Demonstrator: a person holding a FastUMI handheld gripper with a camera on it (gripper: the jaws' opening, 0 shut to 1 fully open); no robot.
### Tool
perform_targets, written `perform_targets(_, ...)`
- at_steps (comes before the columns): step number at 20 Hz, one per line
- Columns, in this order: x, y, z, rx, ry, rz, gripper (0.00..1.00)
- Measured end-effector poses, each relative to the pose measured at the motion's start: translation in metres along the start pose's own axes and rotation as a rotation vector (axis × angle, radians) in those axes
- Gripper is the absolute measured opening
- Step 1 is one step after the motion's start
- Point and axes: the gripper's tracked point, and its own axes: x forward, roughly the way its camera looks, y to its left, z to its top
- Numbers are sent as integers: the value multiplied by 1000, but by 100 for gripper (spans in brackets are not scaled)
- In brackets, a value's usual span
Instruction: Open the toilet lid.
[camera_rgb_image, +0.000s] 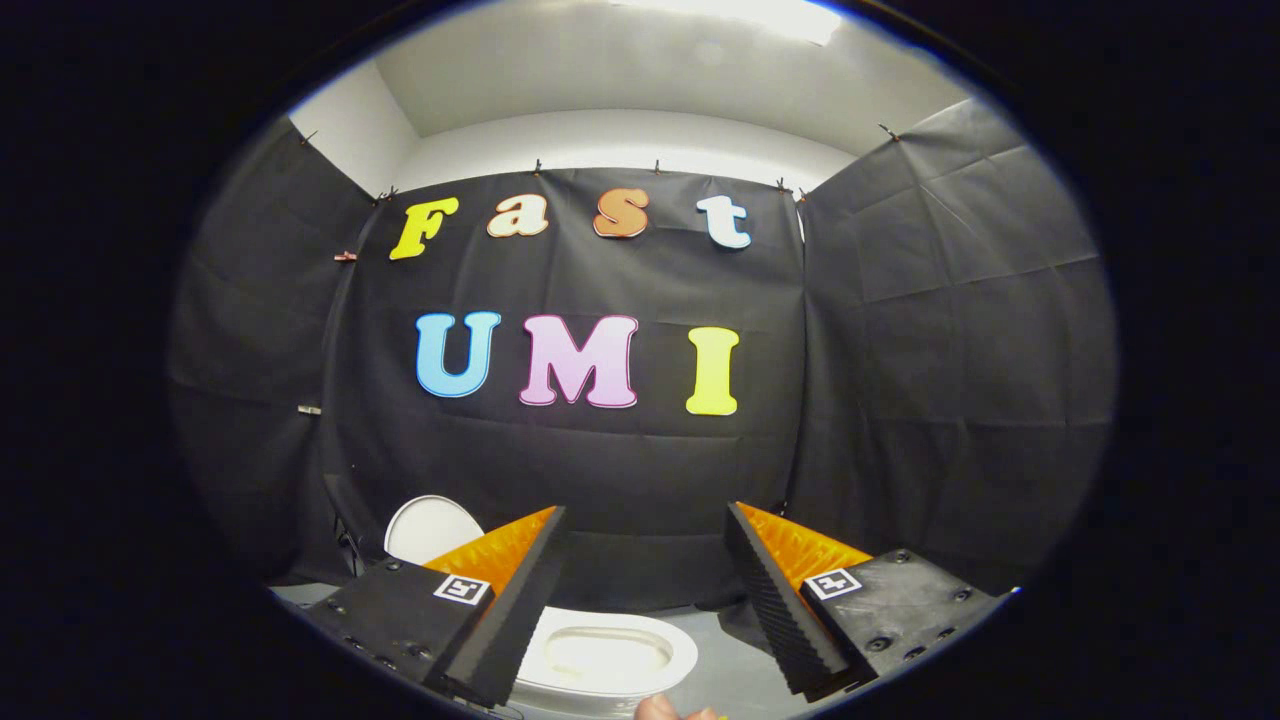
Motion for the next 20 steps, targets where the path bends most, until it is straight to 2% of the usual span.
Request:
perform_targets(9, -3, -8, 5, 32, -18, -36, 98)
perform_targets(20, -9, -4, 12, 13, -38, -54, 98)
